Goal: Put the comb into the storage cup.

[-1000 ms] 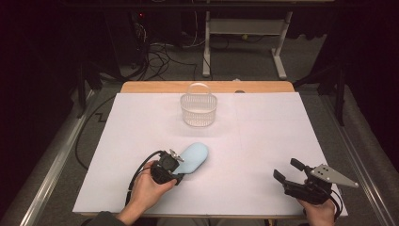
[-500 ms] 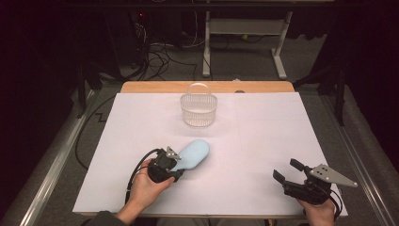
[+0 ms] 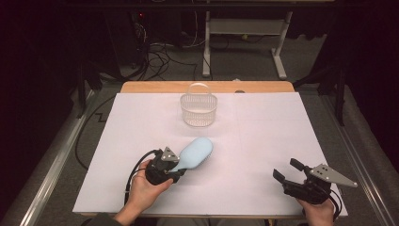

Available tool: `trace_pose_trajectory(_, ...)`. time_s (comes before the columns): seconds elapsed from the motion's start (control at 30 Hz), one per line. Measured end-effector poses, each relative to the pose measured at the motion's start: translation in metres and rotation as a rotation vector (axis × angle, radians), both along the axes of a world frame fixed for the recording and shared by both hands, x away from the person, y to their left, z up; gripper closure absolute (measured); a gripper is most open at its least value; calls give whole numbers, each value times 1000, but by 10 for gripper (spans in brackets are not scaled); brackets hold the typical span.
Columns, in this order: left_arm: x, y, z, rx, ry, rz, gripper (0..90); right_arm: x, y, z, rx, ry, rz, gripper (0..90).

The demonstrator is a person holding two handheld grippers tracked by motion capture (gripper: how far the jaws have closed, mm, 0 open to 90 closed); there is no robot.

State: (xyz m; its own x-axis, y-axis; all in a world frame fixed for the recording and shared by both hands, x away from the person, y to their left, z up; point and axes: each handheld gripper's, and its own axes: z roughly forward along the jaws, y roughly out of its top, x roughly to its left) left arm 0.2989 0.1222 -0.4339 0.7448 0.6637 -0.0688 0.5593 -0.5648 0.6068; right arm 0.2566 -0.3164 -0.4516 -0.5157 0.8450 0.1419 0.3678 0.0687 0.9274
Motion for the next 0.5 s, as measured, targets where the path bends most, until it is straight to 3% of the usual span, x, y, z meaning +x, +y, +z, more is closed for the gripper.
trace_pose_trajectory(0.23, -6, 2, 3, -41, -10, -17, 685, -2, 4, 2, 49, -24, 15, 188)
trace_pose_trajectory(0.5, -10, 0, 6, -91, -26, -28, 686, -2, 19, 8, 29, -37, 56, 189)
